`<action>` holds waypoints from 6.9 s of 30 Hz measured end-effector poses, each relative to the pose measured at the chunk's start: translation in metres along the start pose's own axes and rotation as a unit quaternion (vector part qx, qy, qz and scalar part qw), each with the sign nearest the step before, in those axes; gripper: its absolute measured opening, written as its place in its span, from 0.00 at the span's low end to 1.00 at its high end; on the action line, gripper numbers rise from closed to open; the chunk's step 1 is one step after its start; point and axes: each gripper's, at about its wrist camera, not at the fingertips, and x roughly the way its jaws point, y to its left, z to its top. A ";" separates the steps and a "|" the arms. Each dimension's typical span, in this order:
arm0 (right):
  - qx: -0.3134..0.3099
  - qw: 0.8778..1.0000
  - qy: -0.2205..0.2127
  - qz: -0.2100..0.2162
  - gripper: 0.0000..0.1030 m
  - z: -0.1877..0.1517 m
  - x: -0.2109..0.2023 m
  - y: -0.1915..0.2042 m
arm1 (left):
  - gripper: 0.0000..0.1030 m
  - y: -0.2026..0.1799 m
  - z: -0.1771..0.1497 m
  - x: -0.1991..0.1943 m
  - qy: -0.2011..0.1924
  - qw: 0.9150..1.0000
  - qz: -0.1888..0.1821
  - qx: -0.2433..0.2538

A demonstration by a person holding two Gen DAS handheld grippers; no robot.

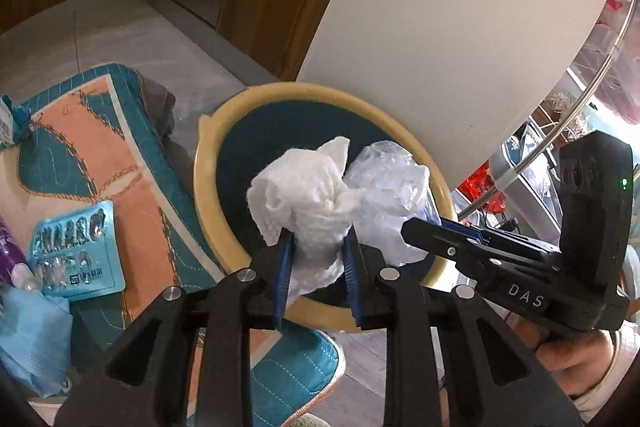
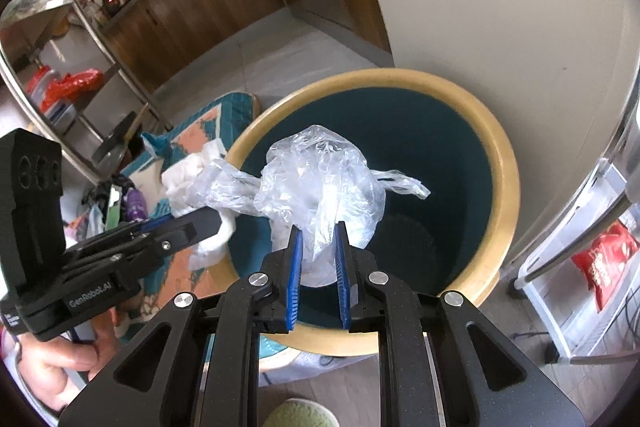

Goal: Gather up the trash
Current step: 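Open both tools to drop the tissue and bag into the bin, then move both tools back to the table and grasp the pink wrapper with the left tool, then grasp the red-printed paper cup with the right tool while the left holds the wrapper, then carry the paper cup and pink wrapper over the teal bin with both tools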

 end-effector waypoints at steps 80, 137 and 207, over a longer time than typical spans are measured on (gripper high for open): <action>-0.139 0.988 0.025 0.061 0.70 -0.015 0.025 0.139 | 0.39 0.273 -0.072 -0.219 -0.086 0.950 0.176 -0.244; -0.100 0.954 0.067 0.275 0.09 -0.050 0.024 0.187 | 0.12 0.183 -0.098 -0.299 -0.257 0.927 0.203 -0.181; 0.124 0.991 -0.034 0.028 0.11 -0.006 -0.009 -0.024 | 0.12 -0.013 -0.002 -0.029 -0.046 0.997 0.002 -0.062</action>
